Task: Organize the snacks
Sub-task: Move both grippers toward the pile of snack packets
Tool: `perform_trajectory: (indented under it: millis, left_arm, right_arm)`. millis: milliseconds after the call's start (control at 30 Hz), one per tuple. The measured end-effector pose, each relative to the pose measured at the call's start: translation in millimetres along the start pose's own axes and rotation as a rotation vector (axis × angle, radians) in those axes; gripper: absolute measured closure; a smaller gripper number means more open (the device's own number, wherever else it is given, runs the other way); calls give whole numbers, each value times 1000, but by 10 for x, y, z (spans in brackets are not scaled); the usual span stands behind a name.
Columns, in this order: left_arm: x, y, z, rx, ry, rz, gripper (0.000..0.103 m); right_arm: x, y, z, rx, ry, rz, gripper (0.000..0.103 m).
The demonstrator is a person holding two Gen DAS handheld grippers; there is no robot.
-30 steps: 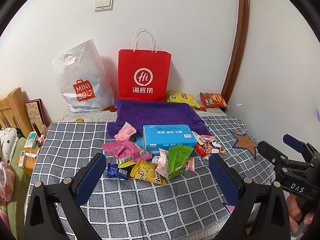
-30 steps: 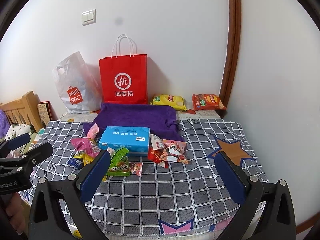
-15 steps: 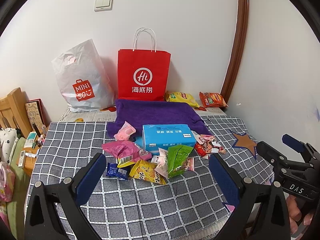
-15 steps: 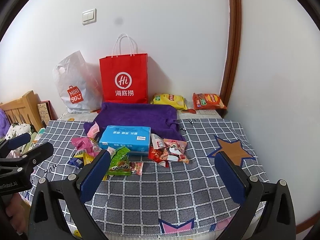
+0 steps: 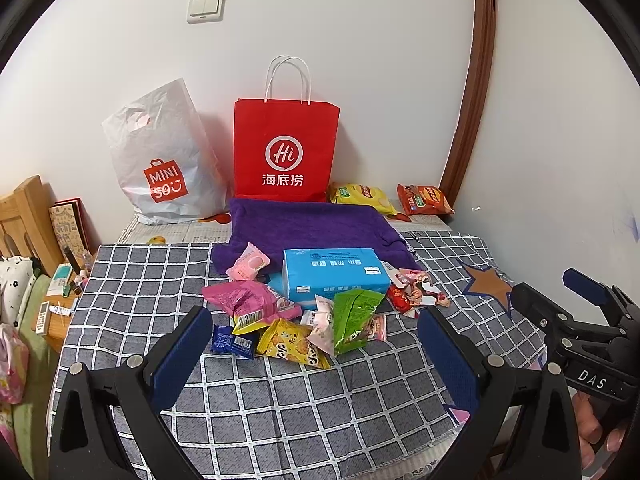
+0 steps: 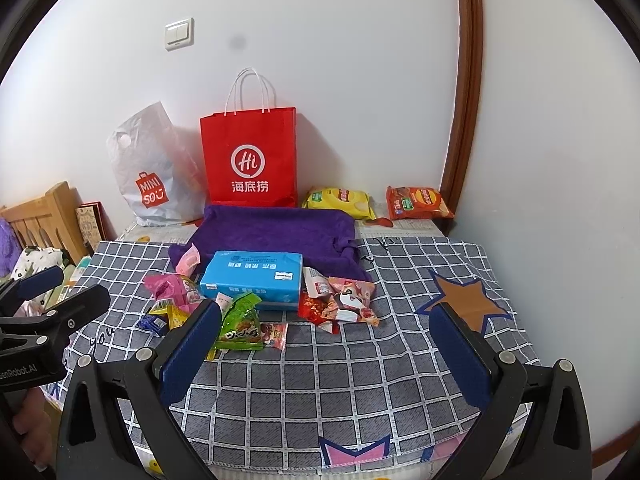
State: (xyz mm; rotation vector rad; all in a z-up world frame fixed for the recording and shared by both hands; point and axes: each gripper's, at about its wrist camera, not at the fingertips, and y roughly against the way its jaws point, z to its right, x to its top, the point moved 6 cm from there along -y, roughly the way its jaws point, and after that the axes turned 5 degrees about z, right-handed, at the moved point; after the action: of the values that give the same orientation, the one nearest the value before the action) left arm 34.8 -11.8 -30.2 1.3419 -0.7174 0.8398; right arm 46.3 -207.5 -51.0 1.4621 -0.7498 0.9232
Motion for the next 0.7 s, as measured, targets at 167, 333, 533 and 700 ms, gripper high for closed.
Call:
perform_trajectory:
  millis: [167,333,533,700]
  left_arm:
    - [2,3,20,-3,-3,1,0]
    - [8,4,16,-8,0,2,0]
    - [8,-2,-9,-13,5,5,0]
    - [5,-73,-18,-14,-3,2,0]
  right_arm:
    - [-4,9,-7,1,5,3,0]
    - [3,8,-7,3,5,6,0]
    - [-4,27,-19,4,6,15,0]
    - [-29,-21,-22,0,6,8,0]
